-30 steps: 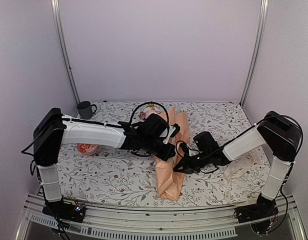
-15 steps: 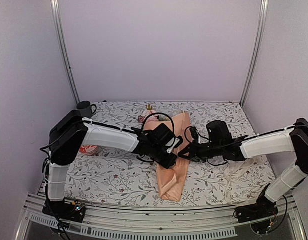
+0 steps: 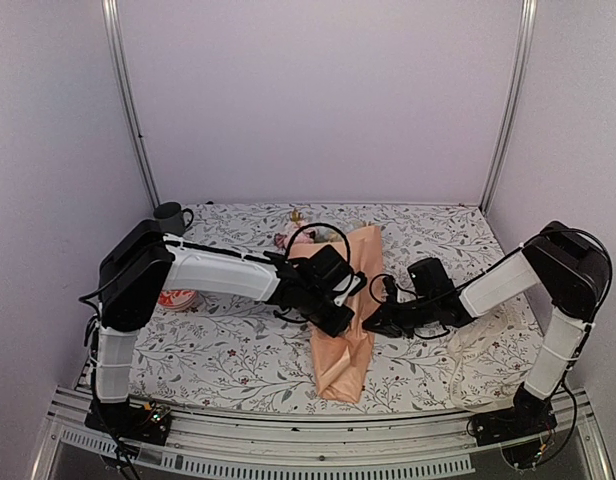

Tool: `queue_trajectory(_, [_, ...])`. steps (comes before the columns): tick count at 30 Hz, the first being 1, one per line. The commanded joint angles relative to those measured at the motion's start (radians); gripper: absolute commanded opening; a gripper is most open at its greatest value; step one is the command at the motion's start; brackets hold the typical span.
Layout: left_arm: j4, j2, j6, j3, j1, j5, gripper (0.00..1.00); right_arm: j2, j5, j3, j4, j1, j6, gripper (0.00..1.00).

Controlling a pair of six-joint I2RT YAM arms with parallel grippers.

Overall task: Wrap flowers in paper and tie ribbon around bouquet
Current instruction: Fold the 2/3-folded wrapping paper at the center of the board.

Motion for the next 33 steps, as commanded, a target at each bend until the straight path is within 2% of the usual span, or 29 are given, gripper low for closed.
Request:
queue_trajectory(1, [-0.045, -0.030, 0.022, 0.074, -0.033, -0.016, 0.00, 0.083, -0.022, -0.047, 0.086, 0.006, 0.058, 0.10])
queue_trajectory(10, [-0.044, 0.029, 0.054, 0.150, -0.080, 0.048, 0.00, 0.078, -0.017, -0.049, 0.128, 0.017, 0.107, 0.09])
queue_trajectory(16, [-0.055, 0.083, 0.065, 0.146, -0.079, 0.027, 0.00, 0.006, -0.012, -0.062, 0.142, 0.017, 0.129, 0.08])
queue_trajectory(23, [-0.138, 0.149, 0.081, 0.162, -0.078, -0.035, 0.00, -0.196, 0.076, -0.130, 0.134, 0.007, 0.189, 0.08])
queue_trajectory(28, [-0.144, 0.160, 0.077, 0.147, -0.080, -0.051, 0.00, -0.374, 0.198, -0.159, 0.038, 0.000, 0.205, 0.09])
queue_trajectory(31, [-0.144, 0.161, 0.080, 0.152, -0.081, -0.058, 0.00, -0.481, 0.294, -0.146, -0.083, -0.010, 0.178, 0.15])
queue_trajectory(33, [-0.144, 0.162, 0.084, 0.153, -0.081, -0.058, 0.00, -0.543, 0.349, -0.111, -0.162, -0.024, 0.136, 0.27])
